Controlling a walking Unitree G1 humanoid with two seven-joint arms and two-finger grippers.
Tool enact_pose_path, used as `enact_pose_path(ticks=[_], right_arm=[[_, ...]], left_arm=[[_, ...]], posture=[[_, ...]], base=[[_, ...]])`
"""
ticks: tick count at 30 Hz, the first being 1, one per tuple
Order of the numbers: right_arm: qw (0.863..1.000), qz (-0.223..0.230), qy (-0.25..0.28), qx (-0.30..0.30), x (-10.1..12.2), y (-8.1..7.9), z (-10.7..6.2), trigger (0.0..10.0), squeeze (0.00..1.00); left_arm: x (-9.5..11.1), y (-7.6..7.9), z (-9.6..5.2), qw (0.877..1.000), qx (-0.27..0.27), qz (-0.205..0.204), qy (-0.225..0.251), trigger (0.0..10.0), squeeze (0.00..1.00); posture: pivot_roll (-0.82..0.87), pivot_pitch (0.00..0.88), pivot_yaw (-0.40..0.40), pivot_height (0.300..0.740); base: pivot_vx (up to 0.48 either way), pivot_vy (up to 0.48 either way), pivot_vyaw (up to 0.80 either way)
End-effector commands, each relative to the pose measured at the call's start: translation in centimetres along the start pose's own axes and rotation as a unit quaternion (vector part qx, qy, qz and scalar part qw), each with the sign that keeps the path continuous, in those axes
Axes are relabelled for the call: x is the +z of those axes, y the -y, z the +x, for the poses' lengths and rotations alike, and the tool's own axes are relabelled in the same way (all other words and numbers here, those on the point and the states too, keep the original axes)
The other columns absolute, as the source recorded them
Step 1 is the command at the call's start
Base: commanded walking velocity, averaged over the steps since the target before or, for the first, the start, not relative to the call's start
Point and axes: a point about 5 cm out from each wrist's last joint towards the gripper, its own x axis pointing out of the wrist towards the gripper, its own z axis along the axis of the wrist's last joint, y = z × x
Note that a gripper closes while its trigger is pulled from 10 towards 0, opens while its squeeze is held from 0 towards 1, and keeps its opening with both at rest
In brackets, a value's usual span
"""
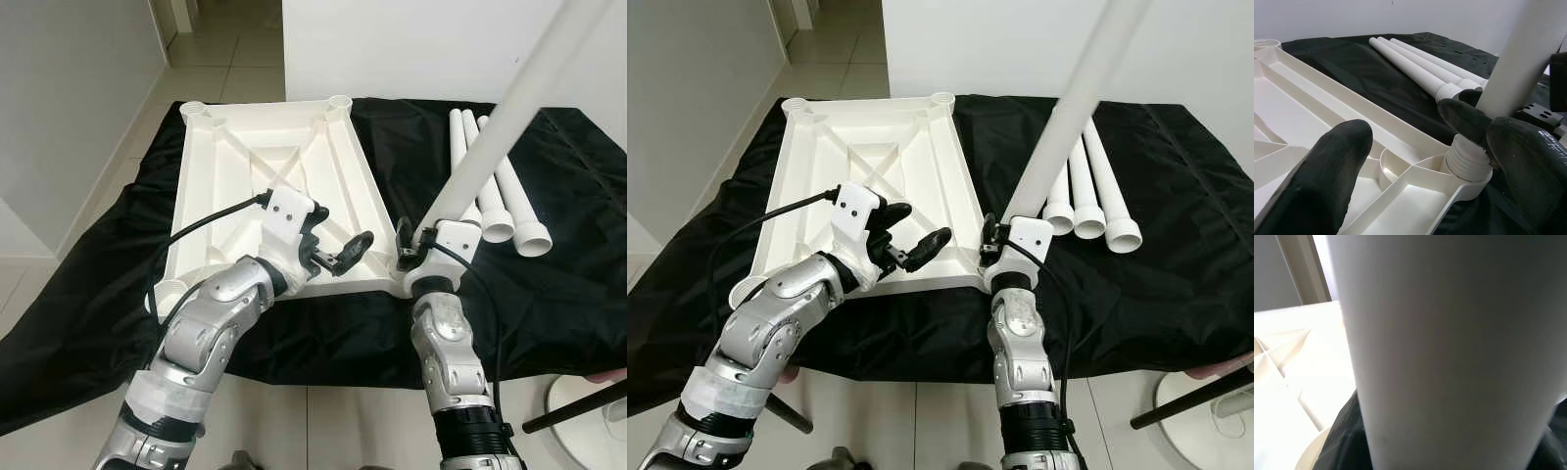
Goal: Building children table
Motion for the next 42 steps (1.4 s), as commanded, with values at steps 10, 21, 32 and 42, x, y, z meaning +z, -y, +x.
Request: enact_pose_path(ticks=[10,21,32,42], right_arm=[[0.997,0.014,-0.073,-0.032,-1.7,-0.6,0.6,10.0,0.0],[0.993,-0.012,-0.048,-0.107,-1.2,-0.2,0.9,10.0,0.0],[0.997,-0.02,-0.025,-0.076,-0.8,-0.7,0.9,10.0,0.0],[0.999,-0.009,-0.007,-0.05,-0.4,-0.2,0.9,10.0,1.0]], left_arm=[[0.1,0.1,-0.1,1.0,-0.011,0.007,0.001,10.0,0.0],[0.1,0.1,-0.1,1.0,-0.01,0.008,0.002,10.0,0.0],[0.1,0.2,-0.1,1.0,-0.01,0.01,0.002,10.0,0.0],[0.1,0.3,0.0,1.0,-0.009,0.008,0.004,10.0,0.0]], posture=[[0.0,0.0,0.028,0.74],[0.01,0.0,0.025,0.74],[0.01,0.0,0.019,0.74],[0.01,0.0,0.016,0.74]], base=[[0.0,0.0,0.0],[0.0,0.0,0.0],[0.0,0.0,0.0],[0.0,0.0,0.0]])
